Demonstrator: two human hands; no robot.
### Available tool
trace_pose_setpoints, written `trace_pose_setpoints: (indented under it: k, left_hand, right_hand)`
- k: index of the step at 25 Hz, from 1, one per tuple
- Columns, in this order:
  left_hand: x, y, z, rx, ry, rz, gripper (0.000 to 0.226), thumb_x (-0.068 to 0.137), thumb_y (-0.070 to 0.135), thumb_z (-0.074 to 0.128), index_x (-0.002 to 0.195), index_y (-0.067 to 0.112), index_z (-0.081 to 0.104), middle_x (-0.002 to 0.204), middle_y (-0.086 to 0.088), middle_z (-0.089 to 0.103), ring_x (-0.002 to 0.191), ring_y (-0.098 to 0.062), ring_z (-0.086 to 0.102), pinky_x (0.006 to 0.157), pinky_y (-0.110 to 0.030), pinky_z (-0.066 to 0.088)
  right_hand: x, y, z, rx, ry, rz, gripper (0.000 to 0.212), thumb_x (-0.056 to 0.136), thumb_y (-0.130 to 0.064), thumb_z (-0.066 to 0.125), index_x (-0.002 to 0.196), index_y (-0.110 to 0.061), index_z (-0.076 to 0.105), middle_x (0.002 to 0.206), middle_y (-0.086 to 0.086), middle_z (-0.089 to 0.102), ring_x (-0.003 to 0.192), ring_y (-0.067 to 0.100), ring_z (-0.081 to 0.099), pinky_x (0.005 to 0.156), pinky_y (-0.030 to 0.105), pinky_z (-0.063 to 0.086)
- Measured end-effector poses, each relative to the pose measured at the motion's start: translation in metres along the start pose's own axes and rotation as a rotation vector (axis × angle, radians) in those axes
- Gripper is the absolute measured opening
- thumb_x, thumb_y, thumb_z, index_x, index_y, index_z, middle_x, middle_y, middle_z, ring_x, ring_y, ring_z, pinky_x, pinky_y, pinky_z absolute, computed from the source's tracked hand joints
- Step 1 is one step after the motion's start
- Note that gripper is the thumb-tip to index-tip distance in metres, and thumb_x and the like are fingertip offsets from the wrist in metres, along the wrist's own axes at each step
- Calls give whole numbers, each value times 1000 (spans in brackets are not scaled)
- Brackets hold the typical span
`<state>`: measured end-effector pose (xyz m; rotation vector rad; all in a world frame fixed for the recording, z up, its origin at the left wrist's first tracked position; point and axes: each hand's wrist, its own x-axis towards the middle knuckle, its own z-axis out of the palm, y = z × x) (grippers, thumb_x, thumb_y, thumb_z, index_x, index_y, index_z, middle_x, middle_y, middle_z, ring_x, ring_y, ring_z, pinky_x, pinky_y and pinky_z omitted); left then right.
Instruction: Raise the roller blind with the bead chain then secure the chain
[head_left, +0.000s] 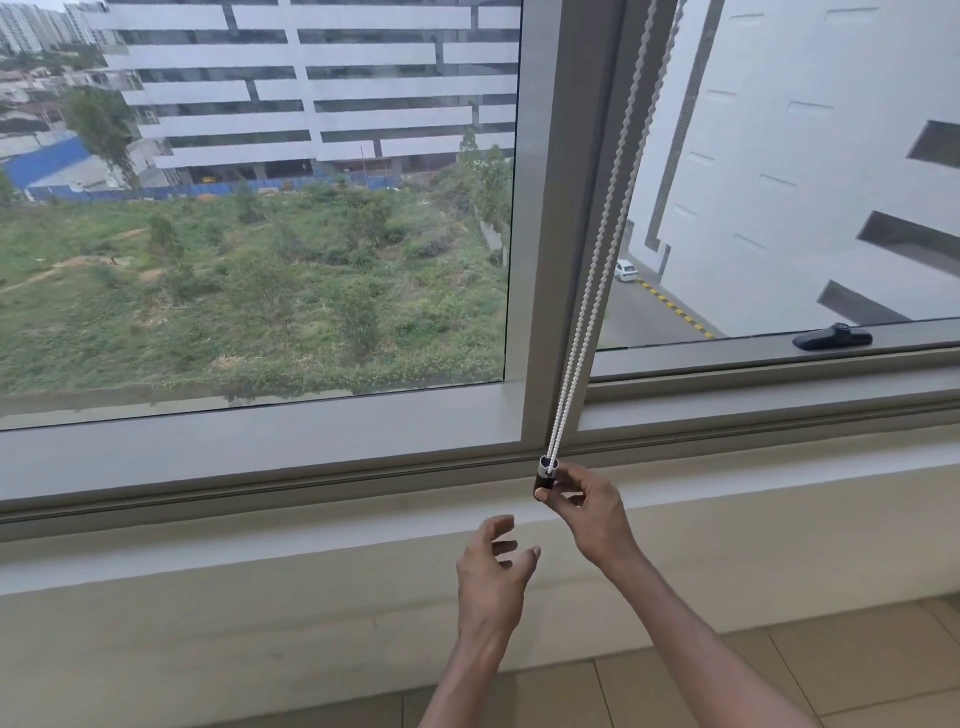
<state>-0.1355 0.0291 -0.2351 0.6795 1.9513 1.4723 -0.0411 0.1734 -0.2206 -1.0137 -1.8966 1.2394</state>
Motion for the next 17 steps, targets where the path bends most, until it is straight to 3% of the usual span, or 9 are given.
trace_pose_setpoints:
  k: [7, 10, 12, 14, 17]
  left_hand:
    - [-30, -13, -5, 80, 5, 31, 38, 92, 16, 78, 128, 21, 67, 127, 8, 71, 109, -5, 68, 78, -11, 49]
    - [-49, -4, -7, 150, 61, 67, 35, 96, 17, 74, 130, 17, 67, 130, 4, 72, 110, -12, 69, 88, -21, 54]
    - [-63, 0, -6, 220, 89, 95, 37, 97, 17, 72, 134, 15, 66, 134, 1, 72, 112, -15, 69, 96, -31, 56]
    - [-81, 7, -3, 293, 117, 107, 40, 99, 18, 70, 138, 13, 64, 139, -1, 70, 117, -17, 68, 101, -32, 54]
    - [-110, 23, 12, 370, 155, 86, 47, 100, 19, 67, 146, 12, 58, 146, -4, 67, 130, -22, 65, 107, -33, 50]
  right_hand:
    - [-27, 11, -14, -49, 91, 21, 18, 87, -16, 82, 102, -20, 75, 90, -9, 77, 81, -6, 68, 72, 8, 50]
    - [-39, 8, -27, -34, 84, 22, 14, 91, -17, 79, 102, -22, 73, 89, -6, 76, 80, -9, 68, 74, 10, 48]
    - [-49, 9, -37, -4, 69, 13, 12, 93, -17, 77, 104, -21, 74, 92, -3, 77, 83, -4, 69, 77, 17, 48]
    - [-61, 11, -47, 42, 54, 29, 16, 92, -15, 77, 108, -19, 74, 96, 1, 77, 89, 6, 71, 81, 20, 48]
    - [-74, 14, -66, 138, 55, 76, 36, 88, -10, 81, 122, -12, 69, 107, 6, 75, 94, 17, 70, 85, 20, 50]
